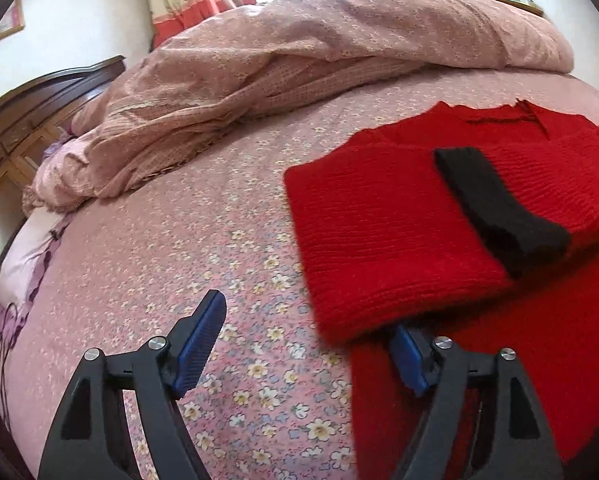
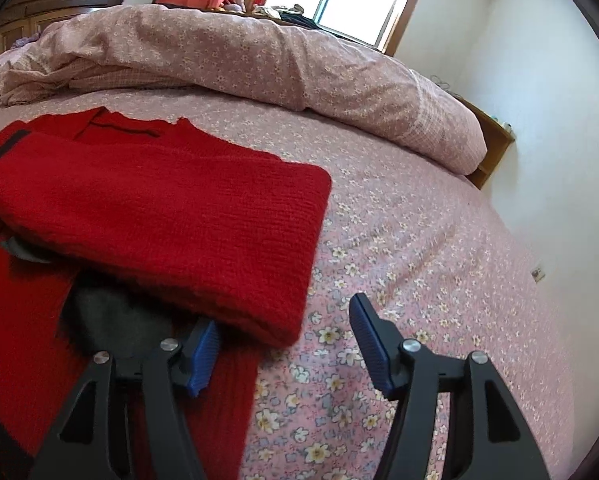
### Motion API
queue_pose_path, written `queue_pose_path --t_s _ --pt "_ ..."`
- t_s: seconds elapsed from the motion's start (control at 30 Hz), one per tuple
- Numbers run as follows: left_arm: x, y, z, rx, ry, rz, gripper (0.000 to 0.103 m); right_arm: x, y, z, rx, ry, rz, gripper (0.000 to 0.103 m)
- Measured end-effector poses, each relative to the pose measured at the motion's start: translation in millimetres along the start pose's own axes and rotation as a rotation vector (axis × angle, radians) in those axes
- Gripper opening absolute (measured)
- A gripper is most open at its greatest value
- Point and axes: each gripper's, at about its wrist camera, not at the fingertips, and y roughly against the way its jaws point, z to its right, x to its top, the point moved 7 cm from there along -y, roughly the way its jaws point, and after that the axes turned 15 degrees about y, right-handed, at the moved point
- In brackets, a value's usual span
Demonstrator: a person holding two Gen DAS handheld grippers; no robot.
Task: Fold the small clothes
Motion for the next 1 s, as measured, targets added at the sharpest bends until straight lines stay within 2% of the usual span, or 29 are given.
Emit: queue_pose_path --t_s 0.17,0.3,0.37,0.53,0.77,1.0 --pt "-3.1 -0.3 -7.4 -0.006 0.093 -0.016 0.073 -6.4 5.0 16.6 0.012 -0.097 0.029 0.065" --pt "-5.0 2.9 -9.8 -0.007 0.116 -0.008 0.073 -7.0 5.6 17.5 0.005 -0.097 0.033 0.065" --pt "-6.3 0.3 -14.6 -0.036 0.155 -0.031 0.073 -8.0 5.6 17.3 0.016 -0.108 0.032 0.065" --pt "-9.5 -4.3 -22.2 -0.101 0.235 -0.078 0.073 -16.7 2.0 27.4 0.097 -0.204 0.033 0.065" --pt "-12.1 -6.2 -27.4 -0.142 0.284 -0.098 0.073 -29.8 -4.3 39.2 0.191 -0.332 0.044 0.065" --pt "-13.4 -4.6 -33.4 -0.182 0.338 -0.107 0.073 -29.7 -3.8 35.8 0.196 -0.325 0.041 0.065"
